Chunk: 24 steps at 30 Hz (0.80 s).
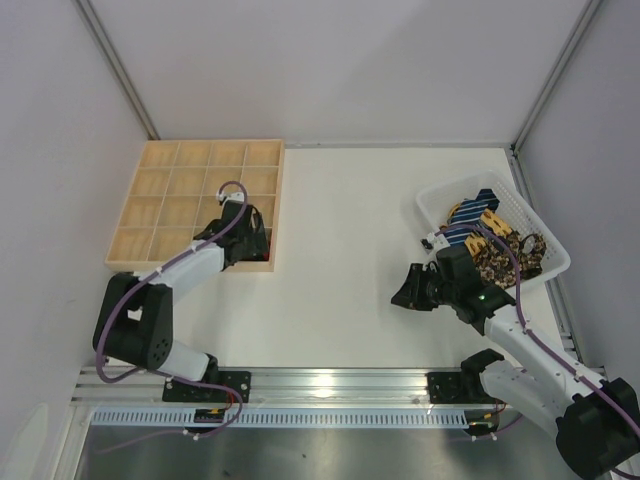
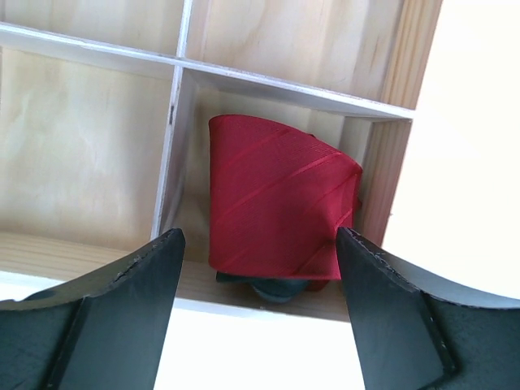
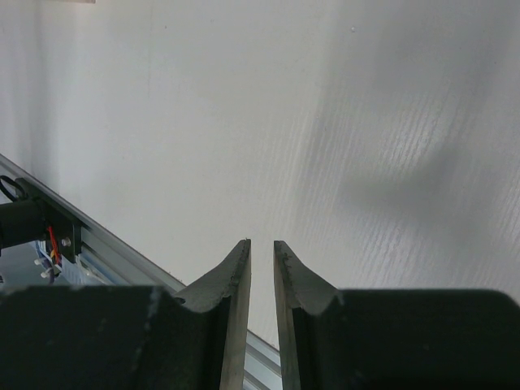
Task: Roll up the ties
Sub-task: Place the rolled tie into the container
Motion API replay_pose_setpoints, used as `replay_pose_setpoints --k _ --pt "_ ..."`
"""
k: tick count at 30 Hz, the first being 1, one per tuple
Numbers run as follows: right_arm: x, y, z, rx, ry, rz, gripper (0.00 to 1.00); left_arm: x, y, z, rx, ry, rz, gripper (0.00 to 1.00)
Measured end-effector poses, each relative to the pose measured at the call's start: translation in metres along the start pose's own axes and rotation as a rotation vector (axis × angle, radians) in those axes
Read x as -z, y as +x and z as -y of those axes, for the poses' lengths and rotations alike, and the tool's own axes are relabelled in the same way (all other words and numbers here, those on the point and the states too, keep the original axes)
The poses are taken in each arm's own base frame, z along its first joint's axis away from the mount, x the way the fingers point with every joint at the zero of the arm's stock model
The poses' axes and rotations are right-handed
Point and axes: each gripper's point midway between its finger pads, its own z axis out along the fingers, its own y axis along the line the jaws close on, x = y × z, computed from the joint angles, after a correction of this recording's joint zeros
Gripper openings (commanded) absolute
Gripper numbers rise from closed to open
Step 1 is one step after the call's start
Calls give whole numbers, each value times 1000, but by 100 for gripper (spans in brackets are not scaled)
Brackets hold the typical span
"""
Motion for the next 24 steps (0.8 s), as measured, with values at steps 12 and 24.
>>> replay_pose_setpoints --k 12,24 --pt "-1 0 0 1 1 -3 37 32 -18 4 48 56 60 82" --pt "10 -37 -1 0 38 214 100 161 -37 37 249 508 290 100"
